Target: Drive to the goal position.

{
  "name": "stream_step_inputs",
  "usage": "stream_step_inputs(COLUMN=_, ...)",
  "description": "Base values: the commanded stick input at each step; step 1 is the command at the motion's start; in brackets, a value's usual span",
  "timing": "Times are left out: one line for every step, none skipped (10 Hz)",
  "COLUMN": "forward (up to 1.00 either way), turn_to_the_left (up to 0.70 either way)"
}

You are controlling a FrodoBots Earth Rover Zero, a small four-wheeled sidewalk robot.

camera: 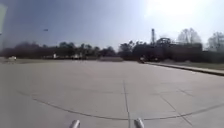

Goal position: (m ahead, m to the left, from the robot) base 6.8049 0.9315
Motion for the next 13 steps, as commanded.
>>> stream_step_inputs(forward=1.0, turn_to_the_left=0.0)
stream_step_inputs(forward=1.0, turn_to_the_left=0.0)
stream_step_inputs(forward=1.0, turn_to_the_left=0.0)
stream_step_inputs(forward=1.0, turn_to_the_left=0.0)
stream_step_inputs(forward=1.0, turn_to_the_left=0.0)
stream_step_inputs(forward=1.0, turn_to_the_left=0.0)
stream_step_inputs(forward=1.0, turn_to_the_left=0.0)
stream_step_inputs(forward=1.0, turn_to_the_left=0.0)
stream_step_inputs(forward=1.0, turn_to_the_left=0.0)
stream_step_inputs(forward=1.0, turn_to_the_left=0.0)
stream_step_inputs(forward=1.0, turn_to_the_left=0.0)
stream_step_inputs(forward=1.0, turn_to_the_left=0.0)
stream_step_inputs(forward=1.0, turn_to_the_left=0.0)
